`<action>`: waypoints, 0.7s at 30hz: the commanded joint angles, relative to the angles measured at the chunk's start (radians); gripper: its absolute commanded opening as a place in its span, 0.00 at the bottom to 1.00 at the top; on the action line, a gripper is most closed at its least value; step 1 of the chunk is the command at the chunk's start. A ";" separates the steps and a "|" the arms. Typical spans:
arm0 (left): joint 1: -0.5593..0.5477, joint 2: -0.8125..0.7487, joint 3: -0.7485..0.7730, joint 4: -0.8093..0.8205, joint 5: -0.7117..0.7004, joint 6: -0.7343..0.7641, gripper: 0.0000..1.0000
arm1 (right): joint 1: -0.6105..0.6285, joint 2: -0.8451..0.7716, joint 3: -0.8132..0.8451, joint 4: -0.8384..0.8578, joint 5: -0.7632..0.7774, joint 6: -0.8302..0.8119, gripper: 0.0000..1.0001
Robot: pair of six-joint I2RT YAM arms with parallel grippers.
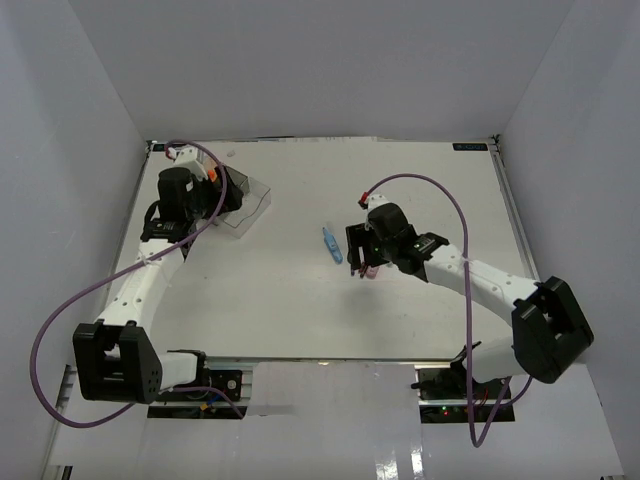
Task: Sort the stationery into containers
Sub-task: Pick up the pen from the center of the board.
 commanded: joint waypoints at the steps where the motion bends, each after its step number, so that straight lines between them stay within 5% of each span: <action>1: 0.003 -0.026 -0.089 -0.040 0.046 -0.081 0.98 | 0.033 0.098 0.099 -0.038 0.100 0.053 0.74; 12: 0.005 -0.037 -0.117 -0.030 0.046 -0.083 0.98 | 0.099 0.392 0.246 -0.089 0.234 0.161 0.52; 21: 0.005 -0.027 -0.111 -0.036 0.063 -0.090 0.98 | 0.118 0.449 0.230 -0.088 0.254 0.230 0.41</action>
